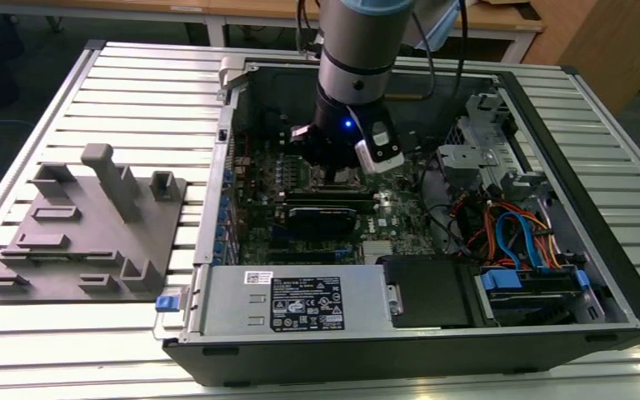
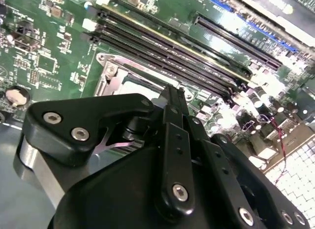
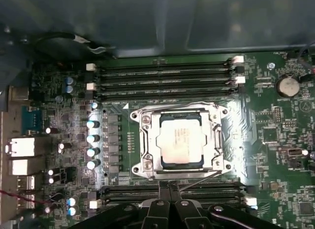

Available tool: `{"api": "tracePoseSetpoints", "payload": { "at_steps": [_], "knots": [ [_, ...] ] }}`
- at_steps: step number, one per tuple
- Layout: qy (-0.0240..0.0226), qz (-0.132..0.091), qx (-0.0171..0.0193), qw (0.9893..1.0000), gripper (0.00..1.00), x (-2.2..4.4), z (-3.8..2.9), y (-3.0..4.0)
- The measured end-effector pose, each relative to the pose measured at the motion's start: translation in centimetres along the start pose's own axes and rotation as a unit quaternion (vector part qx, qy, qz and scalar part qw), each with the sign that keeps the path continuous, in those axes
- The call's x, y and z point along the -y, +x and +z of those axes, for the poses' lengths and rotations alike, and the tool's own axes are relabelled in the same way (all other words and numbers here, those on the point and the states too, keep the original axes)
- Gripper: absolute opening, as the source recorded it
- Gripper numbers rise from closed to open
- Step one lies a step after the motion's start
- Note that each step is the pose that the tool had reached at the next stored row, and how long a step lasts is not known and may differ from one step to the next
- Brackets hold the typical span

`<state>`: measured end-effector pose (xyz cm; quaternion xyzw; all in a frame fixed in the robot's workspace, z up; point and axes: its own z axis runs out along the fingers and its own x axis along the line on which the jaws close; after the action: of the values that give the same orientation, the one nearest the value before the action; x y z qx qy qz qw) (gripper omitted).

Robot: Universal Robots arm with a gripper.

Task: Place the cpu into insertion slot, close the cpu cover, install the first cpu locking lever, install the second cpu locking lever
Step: 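Install the second cpu locking lever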

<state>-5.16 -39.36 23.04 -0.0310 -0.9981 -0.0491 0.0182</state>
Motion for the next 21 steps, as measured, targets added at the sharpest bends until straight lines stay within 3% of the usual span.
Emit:
{"api": "tracePoseSetpoints", "payload": {
  "at_steps": [4, 9, 15, 21],
  "knots": [
    [-0.0053, 0.000, -0.0003, 1.0000, 0.10, 0.64, 0.21, 0.19],
    [-0.0138, 0.000, -0.0008, 0.9999, 0.10, 0.95, 0.57, 1.10],
    [-0.0213, 0.000, -0.0013, 0.9998, 0.10, 1.33, 1.12, 1.35],
    [-0.0337, 0.001, -0.0019, 0.9994, 0.10, 1.92, 1.44, 1.54]
  ]
}}
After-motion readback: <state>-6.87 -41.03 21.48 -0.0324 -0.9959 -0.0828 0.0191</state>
